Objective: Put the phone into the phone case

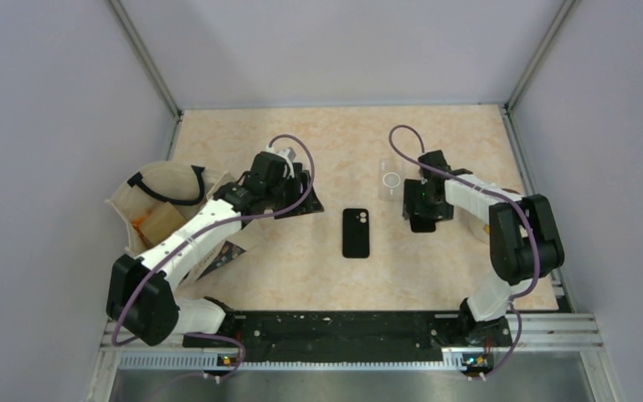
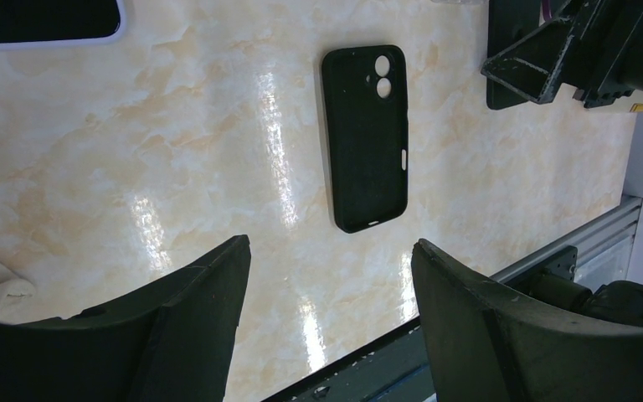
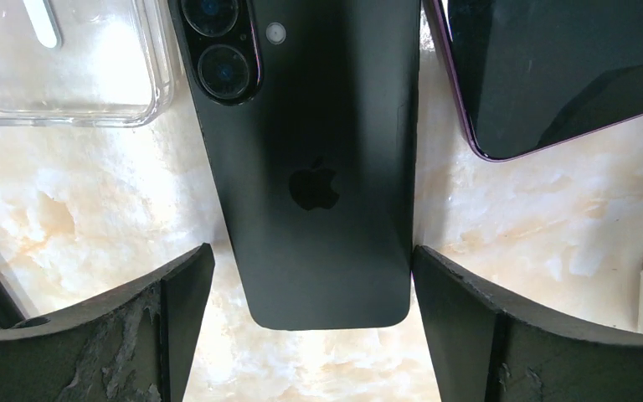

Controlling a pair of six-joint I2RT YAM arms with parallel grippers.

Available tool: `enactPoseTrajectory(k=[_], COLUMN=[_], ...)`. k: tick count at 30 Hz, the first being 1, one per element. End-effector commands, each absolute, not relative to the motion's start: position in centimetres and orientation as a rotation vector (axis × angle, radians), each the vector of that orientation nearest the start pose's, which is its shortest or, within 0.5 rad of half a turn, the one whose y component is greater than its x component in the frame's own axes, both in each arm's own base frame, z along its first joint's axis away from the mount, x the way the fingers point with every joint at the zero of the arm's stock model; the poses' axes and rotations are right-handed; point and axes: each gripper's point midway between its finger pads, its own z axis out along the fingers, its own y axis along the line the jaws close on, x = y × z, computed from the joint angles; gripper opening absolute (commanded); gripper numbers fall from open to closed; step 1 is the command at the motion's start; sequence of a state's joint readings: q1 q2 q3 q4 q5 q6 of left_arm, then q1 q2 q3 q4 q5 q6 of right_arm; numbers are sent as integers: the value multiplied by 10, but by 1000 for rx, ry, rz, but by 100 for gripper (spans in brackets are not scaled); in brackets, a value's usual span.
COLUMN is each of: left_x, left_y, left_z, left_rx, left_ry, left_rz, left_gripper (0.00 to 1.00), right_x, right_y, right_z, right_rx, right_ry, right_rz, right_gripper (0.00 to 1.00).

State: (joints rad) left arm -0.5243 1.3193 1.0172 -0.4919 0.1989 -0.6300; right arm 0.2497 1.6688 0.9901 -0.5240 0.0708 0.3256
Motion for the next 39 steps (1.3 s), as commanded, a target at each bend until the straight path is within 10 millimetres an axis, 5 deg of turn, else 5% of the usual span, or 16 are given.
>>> enactPoseTrajectory(k=[1,9,17,29,39], left_x=[273,270,264,274,291], left_y=[-232,-230,-245,-327,-389], left_z=[175,169,153,140,116], left_rx=[-16,-34,-94,-68,-19], left_ry=[2427,2438,2465,2512,2570], left_rz=[-818,-804,-898,-1101,-1208], left_gripper=[76,76,76,75,72], right_x=[309,294,261,210,190], right_y=[81,83,96,150,159], right_z=[18,-3,-14,16,26], right_rx=[161,150,196,247,250], right_ry=[2774,2814,2865,2790,2738], right_rz=[4,-178,-57,468,641], right_gripper=[88,83,43,41,41])
